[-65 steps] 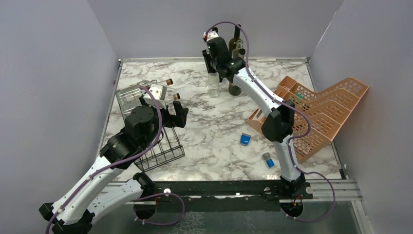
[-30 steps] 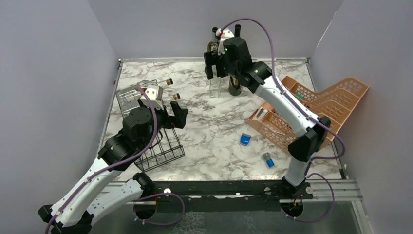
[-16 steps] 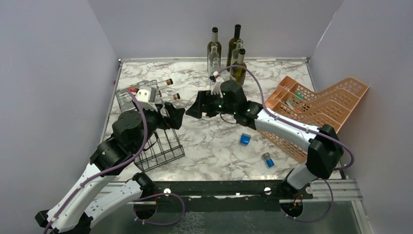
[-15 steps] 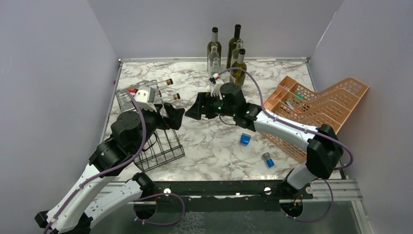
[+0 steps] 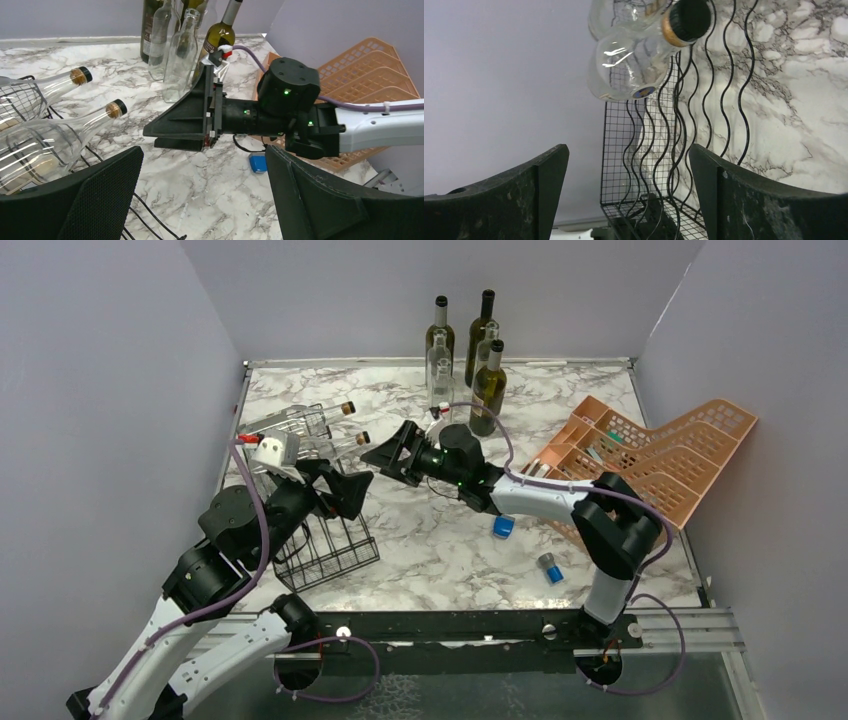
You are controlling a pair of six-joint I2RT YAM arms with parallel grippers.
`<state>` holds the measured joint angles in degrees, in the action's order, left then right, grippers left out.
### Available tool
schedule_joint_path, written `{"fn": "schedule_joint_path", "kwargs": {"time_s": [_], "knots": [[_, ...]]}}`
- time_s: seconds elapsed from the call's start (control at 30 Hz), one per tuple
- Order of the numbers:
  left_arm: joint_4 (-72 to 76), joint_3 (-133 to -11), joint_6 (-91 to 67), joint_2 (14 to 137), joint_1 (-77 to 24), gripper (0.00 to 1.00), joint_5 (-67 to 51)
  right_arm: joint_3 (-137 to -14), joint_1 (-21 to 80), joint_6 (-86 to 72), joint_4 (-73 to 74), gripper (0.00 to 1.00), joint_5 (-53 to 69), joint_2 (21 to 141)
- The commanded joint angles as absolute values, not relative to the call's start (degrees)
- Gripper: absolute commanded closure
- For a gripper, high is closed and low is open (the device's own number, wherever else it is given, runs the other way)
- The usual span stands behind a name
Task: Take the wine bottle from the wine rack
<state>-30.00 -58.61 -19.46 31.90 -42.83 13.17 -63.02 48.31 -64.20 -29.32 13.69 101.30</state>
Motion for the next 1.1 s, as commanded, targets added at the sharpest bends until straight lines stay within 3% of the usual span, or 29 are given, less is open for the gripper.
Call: {"fn": "schedule_joint_path", "kwargs": {"time_s": [0.0, 1.07], "knots": [[-30.6, -59.2, -18.9, 31.6, -42.7, 0.01, 10.2, -64.5, 48.6, -72.7, -36.2, 0.07, 10.1, 105.3], [-32.8, -65.3, -12.6, 32.3, -42.7, 0.01, 10.2, -79.0, 53.0, -89.9, -46.5, 0.23, -6.7, 127.1]]}}
